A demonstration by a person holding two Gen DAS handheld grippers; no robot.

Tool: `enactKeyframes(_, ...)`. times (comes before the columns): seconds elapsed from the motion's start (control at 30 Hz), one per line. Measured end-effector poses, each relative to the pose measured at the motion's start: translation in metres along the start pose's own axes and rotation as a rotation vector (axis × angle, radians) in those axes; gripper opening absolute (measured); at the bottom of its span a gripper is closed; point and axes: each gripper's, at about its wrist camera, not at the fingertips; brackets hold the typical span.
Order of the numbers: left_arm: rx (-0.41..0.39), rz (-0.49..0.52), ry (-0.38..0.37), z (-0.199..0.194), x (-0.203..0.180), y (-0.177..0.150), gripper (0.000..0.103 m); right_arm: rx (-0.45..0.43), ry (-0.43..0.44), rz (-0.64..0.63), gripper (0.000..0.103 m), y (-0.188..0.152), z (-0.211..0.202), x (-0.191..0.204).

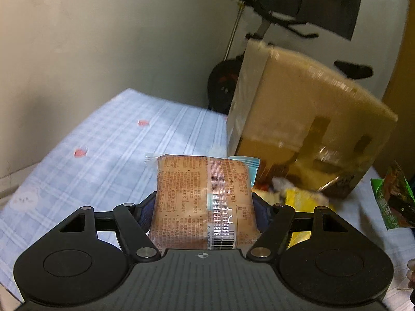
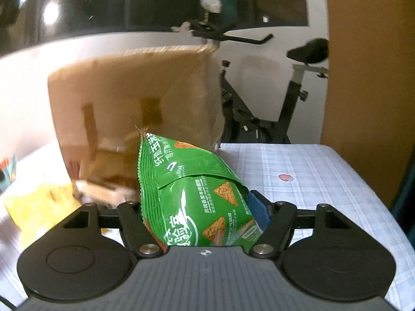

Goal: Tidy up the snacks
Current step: 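Lift both held snacks and carry them up over the box, then open both grippers over the box to drop the snacks inside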

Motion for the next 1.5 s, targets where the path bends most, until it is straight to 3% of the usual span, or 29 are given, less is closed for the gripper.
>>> enactKeyframes(0.47, -0.171, 0.128, -0.128, -0.024, -0.040, 0.067, 0.074, -0.164, 0.059, 0.064, 0.071, 0.099, -0.065, -0.014)
enactKeyframes(0.73, -0.244, 0.195, -0.222, -0.018, -0.076, 0.131, 0.074, -0.198, 0.179, 0.137, 0.070, 0.171, -0.059, -0.007)
enactKeyframes(0.9, -0.233, 0.240, -0.269, 0.018, -0.104, 0.180, 0.074, -0.211, 0.240, 0.168, 0.070, 0.219, -0.032, 0.005)
enactKeyframes(1.1, -0.161, 0.294, -0.252, 0.085, -0.134, 0.218, 0.074, -0.125, 0.312, 0.350, 0.070, 0.252, 0.030, 0.018)
enactKeyframes(1.23, -0.084, 0.294, -0.235, 0.124, -0.138, 0.219, 0.074, 0.017, 0.329, 0.461, 0.070, 0.251, 0.072, 0.028)
enactKeyframes(1.5, 0.022, 0.282, -0.178, 0.177, -0.121, 0.215, 0.075, 0.187, 0.216, 0.420, 0.070, 0.243, 0.113, 0.049)
Point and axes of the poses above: each gripper's, at about its wrist camera, not at the fingertips, and z roughly the way its jaws point, x to its left, y to its top, and after that the axes turned 14 degrees about -y, right-handed
